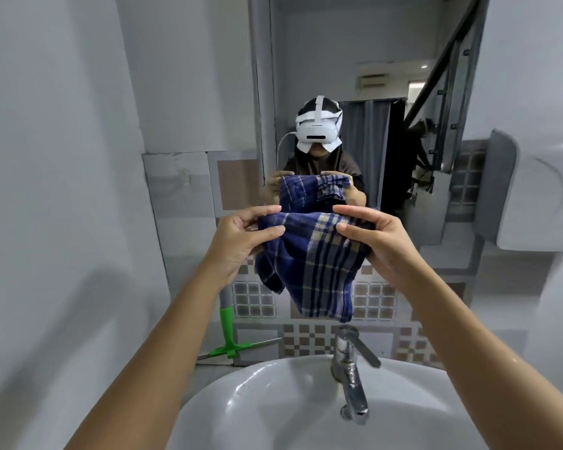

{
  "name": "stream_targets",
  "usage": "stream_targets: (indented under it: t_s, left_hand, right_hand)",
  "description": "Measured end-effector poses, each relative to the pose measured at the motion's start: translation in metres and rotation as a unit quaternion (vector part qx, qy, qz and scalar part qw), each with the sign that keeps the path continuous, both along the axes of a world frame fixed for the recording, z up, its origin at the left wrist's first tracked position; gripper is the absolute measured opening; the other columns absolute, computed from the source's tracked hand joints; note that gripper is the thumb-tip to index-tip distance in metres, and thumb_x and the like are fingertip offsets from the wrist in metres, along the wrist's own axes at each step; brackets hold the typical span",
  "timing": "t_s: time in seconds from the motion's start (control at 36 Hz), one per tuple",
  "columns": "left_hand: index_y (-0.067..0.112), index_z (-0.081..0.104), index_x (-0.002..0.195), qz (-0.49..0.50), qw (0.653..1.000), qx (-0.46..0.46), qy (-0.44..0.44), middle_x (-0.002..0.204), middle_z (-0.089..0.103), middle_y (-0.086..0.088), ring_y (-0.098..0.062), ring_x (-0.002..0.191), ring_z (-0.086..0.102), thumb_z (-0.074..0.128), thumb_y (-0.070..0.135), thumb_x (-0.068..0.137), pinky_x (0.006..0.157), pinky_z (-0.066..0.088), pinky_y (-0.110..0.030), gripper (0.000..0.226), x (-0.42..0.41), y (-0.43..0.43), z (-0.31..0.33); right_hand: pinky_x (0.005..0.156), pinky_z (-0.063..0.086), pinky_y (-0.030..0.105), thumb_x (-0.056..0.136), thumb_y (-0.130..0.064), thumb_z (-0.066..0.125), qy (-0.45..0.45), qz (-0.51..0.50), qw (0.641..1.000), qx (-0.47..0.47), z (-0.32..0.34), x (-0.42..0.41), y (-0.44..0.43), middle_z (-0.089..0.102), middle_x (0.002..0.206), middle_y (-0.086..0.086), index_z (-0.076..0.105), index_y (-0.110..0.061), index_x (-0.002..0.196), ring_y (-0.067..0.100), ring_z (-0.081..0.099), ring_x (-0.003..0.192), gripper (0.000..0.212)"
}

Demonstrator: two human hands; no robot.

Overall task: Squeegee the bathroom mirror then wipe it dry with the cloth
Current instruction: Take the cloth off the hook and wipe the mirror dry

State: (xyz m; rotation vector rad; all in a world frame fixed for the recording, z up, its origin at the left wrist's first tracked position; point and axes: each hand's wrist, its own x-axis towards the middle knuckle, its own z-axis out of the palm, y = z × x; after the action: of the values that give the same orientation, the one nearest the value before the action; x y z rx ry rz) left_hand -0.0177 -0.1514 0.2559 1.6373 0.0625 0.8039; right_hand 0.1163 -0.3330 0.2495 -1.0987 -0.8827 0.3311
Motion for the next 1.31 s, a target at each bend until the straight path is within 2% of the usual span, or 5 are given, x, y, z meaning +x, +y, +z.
stream_targets:
  t_s: [0.31, 0.56, 0.67, 1.0, 1.31]
  left_hand:
    - [0.027, 0.072, 0.088, 0.108, 0.991, 0.055, -0.062, 0.091, 0.073, 0.002, -0.012, 0.087, 0.069, 0.078, 0.002, 0.068, 0.080, 0.053, -0.028, 0.033, 0.051, -0.024, -0.003]
    - [0.021, 0.067, 0.096, -0.108, 0.989, -0.035, -0.094, 0.103, 0.067, 0.004, -0.009, 0.092, 0.065, 0.052, -0.005, 0.088, 0.072, 0.052, -0.023, 0.032, 0.074, -0.028, 0.050]
    - [0.021, 0.065, 0.100, -0.129, 0.988, -0.010, -0.081, 0.122, 0.059, -0.004, -0.013, 0.101, 0.061, 0.049, -0.005, 0.089, 0.077, 0.051, -0.021, 0.032, 0.087, -0.015, 0.067]
    - [0.015, 0.070, 0.088, 0.047, 0.987, 0.124, -0.086, 0.089, 0.071, -0.001, -0.007, 0.079, 0.067, 0.077, 0.004, 0.071, 0.076, 0.057, -0.024, 0.022, 0.124, 0.027, 0.094]
    - [0.018, 0.065, 0.109, 0.118, 0.943, 0.206, -0.235, 0.107, 0.068, 0.004, -0.006, 0.101, 0.063, 0.060, 0.006, 0.089, 0.092, 0.051, -0.027, 0.024, 0.155, 0.039, 0.185]
  right_hand:
    - [0.067, 0.056, 0.022, 0.074, -0.001, 0.072, -0.066, -0.073, 0.994, -0.044, 0.012, 0.039, -0.039, 0.073, 0.084, 0.002, 0.073, -0.013, 0.095, 0.014, 0.069, 0.077, 0.024]
    - [0.081, 0.051, 0.035, 0.082, -0.020, 0.060, 0.043, 0.056, 0.997, -0.025, 0.041, 0.061, -0.030, 0.060, 0.126, 0.002, 0.063, -0.019, 0.116, 0.024, 0.062, 0.107, 0.034]
    - [0.079, 0.051, 0.034, 0.079, -0.025, 0.058, 0.058, 0.091, 0.994, -0.008, 0.049, 0.068, -0.019, 0.065, 0.117, 0.004, 0.060, -0.015, 0.121, 0.019, 0.065, 0.095, 0.043]
    - [0.090, 0.051, 0.038, 0.074, 0.006, 0.069, -0.081, -0.167, 0.980, 0.072, 0.080, 0.105, 0.005, 0.071, 0.104, 0.006, 0.072, -0.016, 0.100, 0.021, 0.065, 0.094, 0.034]
    - [0.081, 0.057, 0.027, 0.079, 0.001, 0.068, -0.192, -0.241, 0.947, 0.090, 0.200, 0.122, 0.034, 0.071, 0.098, 0.003, 0.070, -0.015, 0.106, 0.015, 0.069, 0.088, 0.031]
